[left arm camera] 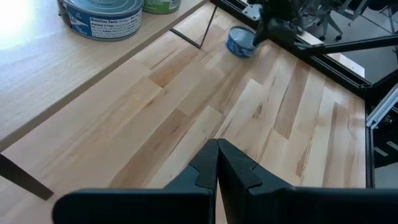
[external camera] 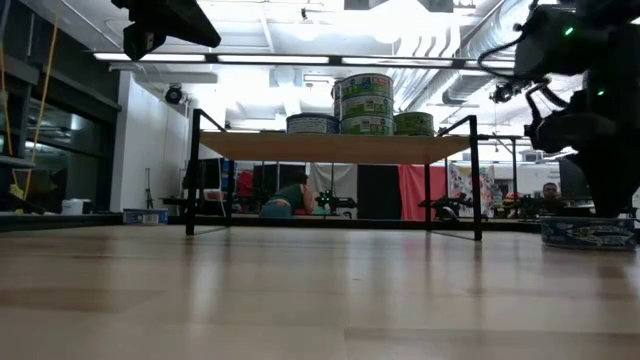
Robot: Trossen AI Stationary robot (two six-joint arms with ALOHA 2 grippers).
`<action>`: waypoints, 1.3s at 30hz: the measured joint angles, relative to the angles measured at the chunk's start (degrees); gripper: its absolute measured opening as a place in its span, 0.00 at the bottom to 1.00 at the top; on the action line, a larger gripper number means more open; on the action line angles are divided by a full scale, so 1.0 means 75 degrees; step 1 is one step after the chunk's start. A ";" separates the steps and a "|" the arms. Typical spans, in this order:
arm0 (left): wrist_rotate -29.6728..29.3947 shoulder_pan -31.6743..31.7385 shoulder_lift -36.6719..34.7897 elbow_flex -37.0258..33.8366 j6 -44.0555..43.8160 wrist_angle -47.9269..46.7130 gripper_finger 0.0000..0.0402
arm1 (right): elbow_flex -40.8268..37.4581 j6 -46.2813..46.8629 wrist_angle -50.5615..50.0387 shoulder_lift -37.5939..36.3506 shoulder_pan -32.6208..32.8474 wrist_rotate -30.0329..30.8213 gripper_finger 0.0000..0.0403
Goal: Stack canned seafood by type on shelf
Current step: Stack the blue tuna can on top of the other blue tuna can on the shelf
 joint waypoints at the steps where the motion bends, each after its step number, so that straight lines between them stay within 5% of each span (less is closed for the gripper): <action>1: 0.0000 -0.0002 0.0000 0.0000 0.0004 0.0000 0.00 | -0.0004 0.0206 0.0136 0.0000 0.0230 -0.0004 0.00; 9: 0.0285 -0.0427 0.0000 0.0000 0.0283 -0.0005 0.00 | -0.0003 0.0950 0.2112 0.0557 0.1674 -0.0271 0.00; 14: 0.0167 -0.1087 0.0016 0.0000 0.0180 -0.0124 0.00 | 0.0093 0.0812 0.4355 0.1694 0.2163 -0.0444 0.00; 19: -0.0279 -0.1582 0.0326 0.0003 -0.0132 -0.0103 0.00 | 0.1234 -0.0076 0.5212 0.3313 0.2241 -0.0410 0.00; 29: -0.0399 -0.1520 0.1877 0.0006 0.0161 0.0270 0.00 | 0.5661 -0.2964 0.5205 0.6752 0.1918 -0.0330 0.00; 34: -0.0138 -0.1280 0.2620 0.0006 0.0676 0.0792 0.00 | 0.7579 -0.4092 0.3700 0.6947 0.1737 -0.0064 0.00; 39: 0.1121 -0.1131 0.3232 0.0006 0.1088 0.1713 0.00 | 0.8025 -0.4225 0.2286 0.6741 0.1740 0.0278 0.00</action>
